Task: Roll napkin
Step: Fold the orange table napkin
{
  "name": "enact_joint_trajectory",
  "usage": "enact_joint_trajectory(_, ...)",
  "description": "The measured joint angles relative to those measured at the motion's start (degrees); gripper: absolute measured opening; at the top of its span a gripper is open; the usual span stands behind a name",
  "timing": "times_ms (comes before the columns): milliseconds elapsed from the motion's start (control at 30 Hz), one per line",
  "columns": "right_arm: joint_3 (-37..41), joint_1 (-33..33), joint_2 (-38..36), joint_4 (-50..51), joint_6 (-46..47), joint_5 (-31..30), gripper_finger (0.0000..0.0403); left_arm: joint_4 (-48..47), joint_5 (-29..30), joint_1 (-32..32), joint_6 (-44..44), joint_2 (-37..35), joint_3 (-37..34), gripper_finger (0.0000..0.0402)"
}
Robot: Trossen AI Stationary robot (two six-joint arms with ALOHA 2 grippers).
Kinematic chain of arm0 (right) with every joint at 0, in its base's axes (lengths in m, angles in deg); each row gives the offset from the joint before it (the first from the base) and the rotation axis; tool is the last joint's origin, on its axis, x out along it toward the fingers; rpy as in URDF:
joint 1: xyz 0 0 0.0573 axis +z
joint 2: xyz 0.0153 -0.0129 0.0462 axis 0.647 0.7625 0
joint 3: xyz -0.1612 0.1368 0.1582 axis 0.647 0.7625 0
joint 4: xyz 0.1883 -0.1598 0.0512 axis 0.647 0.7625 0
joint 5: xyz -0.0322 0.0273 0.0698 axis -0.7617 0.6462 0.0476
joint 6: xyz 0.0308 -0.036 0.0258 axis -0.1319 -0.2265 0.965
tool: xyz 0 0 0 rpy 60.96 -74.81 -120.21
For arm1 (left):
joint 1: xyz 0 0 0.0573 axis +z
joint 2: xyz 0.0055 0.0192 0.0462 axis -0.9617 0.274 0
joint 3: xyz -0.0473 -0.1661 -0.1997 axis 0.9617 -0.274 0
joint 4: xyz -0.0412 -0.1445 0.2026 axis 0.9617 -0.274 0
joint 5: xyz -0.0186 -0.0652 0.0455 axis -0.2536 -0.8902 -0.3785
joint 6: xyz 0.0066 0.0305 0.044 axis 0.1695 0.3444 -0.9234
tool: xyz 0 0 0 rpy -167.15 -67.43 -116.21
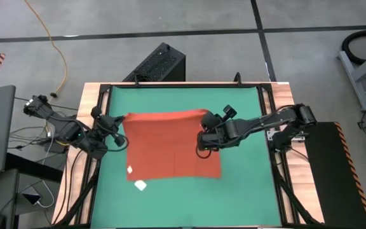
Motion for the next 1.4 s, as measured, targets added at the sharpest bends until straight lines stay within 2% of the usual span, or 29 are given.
enact_joint_trajectory(267, 0.0, 5.8, 0.0, -0.4, 1.4, 2.5, 0.0004, 8.5, -8.0, -0.2, -2.4, 0.4, -3.1, 0.0000)
enact_joint_trajectory(500, 3.5, 10.4, -0.1, -2.6, 7.8, 3.2, 0.0005, 9.2, -9.1, -0.2, 1.4, 2.3, -6.1, 0.0000)
enact_joint_trajectory(700, 9.0, 11.4, -0.1, -8.2, 8.2, 6.2, 0.0006, 9.6, -12.8, -0.2, 5.0, 4.1, -8.1, 0.0000)
enact_joint_trajectory(967, 12.7, 12.7, -0.1, -11.6, 8.7, 9.5, 0.0007, 10.1, -20.3, -0.2, 5.7, 5.8, -8.1, 0.0000)
enact_joint_trajectory(1100, 14.8, 13.6, -0.1, -13.6, 8.6, 13.1, 0.0009, 10.8, -24.4, -0.2, 5.7, 6.3, -8.1, 0.0000)
enact_joint_trajectory(1200, 15.5, 14.0, -0.1, -14.5, 8.6, 17.6, 0.0030, 12.0, -27.1, -0.2, 5.1, 6.7, -8.1, 0.0000)
enact_joint_trajectory(1400, 17.0, 14.9, -0.1, -21.6, 3.7, 24.6, 0.0116, 17.0, -33.0, -1.3, 0.0, 7.6, -8.1, 0.0008)
